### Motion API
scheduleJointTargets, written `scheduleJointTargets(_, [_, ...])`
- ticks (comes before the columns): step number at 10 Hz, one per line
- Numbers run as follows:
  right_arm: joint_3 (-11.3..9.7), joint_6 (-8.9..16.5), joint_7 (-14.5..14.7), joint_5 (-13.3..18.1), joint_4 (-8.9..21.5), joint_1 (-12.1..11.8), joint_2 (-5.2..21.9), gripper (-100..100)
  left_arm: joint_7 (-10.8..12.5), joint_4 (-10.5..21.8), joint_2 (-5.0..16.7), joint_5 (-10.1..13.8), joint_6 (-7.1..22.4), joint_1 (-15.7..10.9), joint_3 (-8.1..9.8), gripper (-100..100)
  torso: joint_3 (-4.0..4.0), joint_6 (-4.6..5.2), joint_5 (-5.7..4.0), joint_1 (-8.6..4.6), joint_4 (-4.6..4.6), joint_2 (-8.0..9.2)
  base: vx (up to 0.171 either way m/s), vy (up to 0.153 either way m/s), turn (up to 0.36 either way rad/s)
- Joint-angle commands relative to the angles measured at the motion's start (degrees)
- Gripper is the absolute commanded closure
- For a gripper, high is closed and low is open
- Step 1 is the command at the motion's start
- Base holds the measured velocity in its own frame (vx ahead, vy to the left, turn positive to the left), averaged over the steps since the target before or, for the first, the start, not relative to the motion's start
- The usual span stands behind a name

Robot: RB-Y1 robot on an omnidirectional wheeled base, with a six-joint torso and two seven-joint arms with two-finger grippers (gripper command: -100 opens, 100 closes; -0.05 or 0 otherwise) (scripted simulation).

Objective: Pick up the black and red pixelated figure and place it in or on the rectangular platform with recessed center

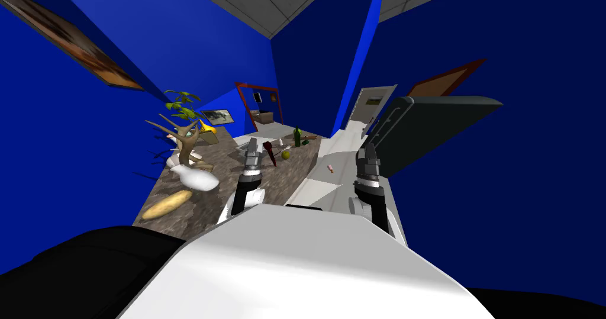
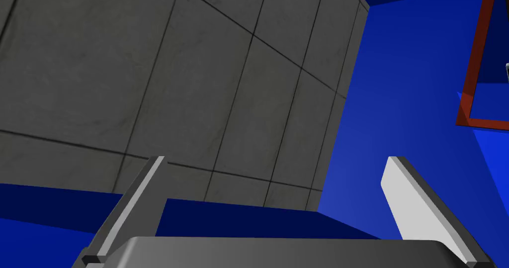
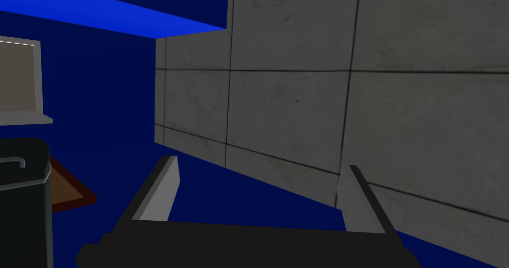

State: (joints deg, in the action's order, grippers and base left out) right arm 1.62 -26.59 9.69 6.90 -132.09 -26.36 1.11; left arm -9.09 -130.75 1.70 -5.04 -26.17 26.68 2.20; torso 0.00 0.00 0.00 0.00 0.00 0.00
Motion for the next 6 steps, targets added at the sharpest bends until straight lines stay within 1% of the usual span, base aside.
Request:
scheduleJointTargets(1, [0.0,0.0,0.0,0.0,0.0,0.0,0.0,0,-0.82,0.7,2.1,-0.41,0.25,-0.17,0.73,-100,0.0,0.0,0.0,0.0,0.0,0.0,0.014,-0.033,0.059])
scheduleJointTargets(2, [0.0,0.0,0.0,0.0,0.0,0.0,0.0,0,-1.36,1.15,2.95,-0.68,0.41,-0.29,1.2,-100,-0.02,-0.01,-0.01,-0.09,-0.01,-0.04,0.027,-0.084,0.071])
scheduleJointTargets(3, [-0.01,0.0,0.0,0.0,0.0,0.0,-0.01,0,-2.8,2.33,4.37,-1.34,0.8,-0.59,2.42,-100,-0.05,0.0,-0.05,-0.27,-0.02,-0.09,0.049,-0.143,0.165])
scheduleJointTargets(6, [-0.01,0.0,0.0,0.0,0.0,-0.01,-0.02,0,-5.69,4.61,5.65,-2.58,1.49,-1.19,4.8,-100,-0.11,0.0,-0.14,-0.64,-0.04,-0.2,0.053,-0.165,0.109])
